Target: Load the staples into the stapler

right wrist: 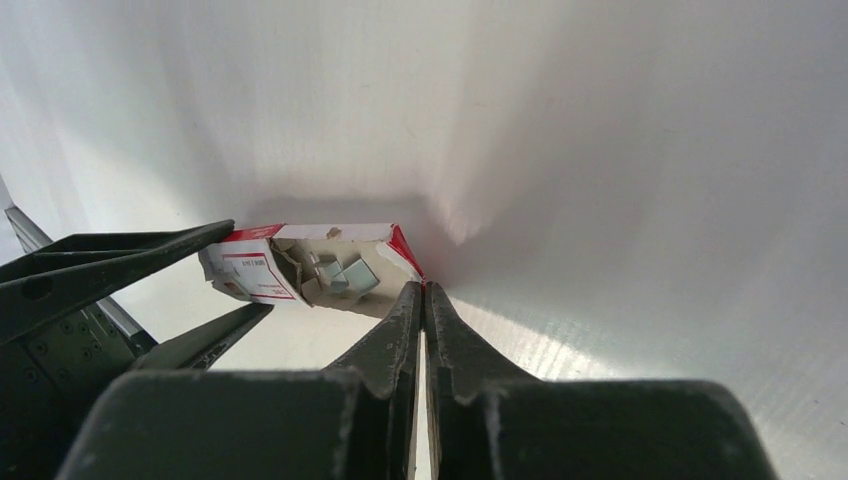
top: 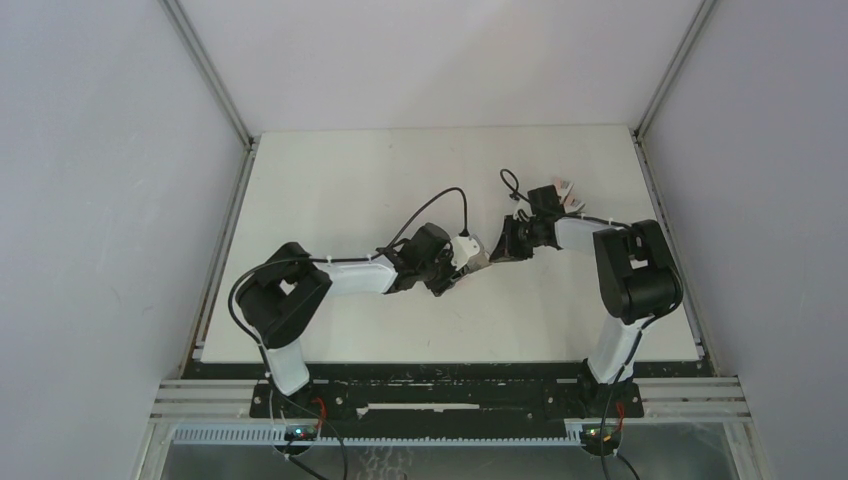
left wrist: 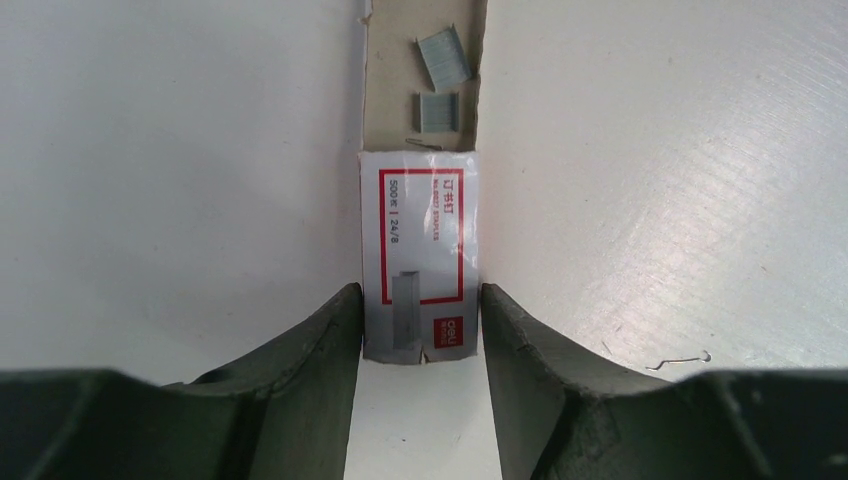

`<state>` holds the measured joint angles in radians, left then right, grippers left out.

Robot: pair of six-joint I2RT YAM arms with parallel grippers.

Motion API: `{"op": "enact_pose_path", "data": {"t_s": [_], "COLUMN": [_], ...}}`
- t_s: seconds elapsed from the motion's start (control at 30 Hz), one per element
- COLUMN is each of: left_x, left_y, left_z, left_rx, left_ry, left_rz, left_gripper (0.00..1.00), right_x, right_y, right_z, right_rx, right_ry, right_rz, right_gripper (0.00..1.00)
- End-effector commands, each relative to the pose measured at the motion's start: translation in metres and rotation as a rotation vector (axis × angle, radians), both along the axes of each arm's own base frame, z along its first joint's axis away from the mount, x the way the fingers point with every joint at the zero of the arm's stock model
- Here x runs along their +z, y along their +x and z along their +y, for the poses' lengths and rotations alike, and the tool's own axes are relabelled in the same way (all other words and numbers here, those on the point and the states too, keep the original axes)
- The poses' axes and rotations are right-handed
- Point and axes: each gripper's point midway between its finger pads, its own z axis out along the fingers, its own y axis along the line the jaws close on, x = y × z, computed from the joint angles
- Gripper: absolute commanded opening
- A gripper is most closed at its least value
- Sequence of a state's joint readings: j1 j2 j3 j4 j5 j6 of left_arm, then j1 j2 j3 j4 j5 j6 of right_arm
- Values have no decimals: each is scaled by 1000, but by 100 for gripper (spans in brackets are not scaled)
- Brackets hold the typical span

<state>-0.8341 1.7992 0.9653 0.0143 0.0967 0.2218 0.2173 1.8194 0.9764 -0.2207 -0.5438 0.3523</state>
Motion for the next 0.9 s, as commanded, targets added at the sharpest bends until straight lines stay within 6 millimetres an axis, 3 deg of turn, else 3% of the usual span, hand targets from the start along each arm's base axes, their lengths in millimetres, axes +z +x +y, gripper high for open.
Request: {"op": "enact_pose_path", "data": {"t_s": [0.0,0.47,0.7,0.87], "left_x": [7,16,42,90], "left_y": [5,9,13,12], "left_z": [5,10,14,20], "left_rx": [-1,25,76,159], "left_ry": [46,37,-58,-230], "left_rz": [-32,-77,-169,-259], "left_gripper": [52,56,67,69], "right_x": [17,19,27,60], "right_y": [14,16,17,20], "right_z": [-8,-13,-18,-32], "right_rx": [-44,-69,-88,-138], "right_ry": [-9,-7,-18,-65], "right_rz": [-73,-81,-117,-269], "right_gripper": [0,1,34,53]}}
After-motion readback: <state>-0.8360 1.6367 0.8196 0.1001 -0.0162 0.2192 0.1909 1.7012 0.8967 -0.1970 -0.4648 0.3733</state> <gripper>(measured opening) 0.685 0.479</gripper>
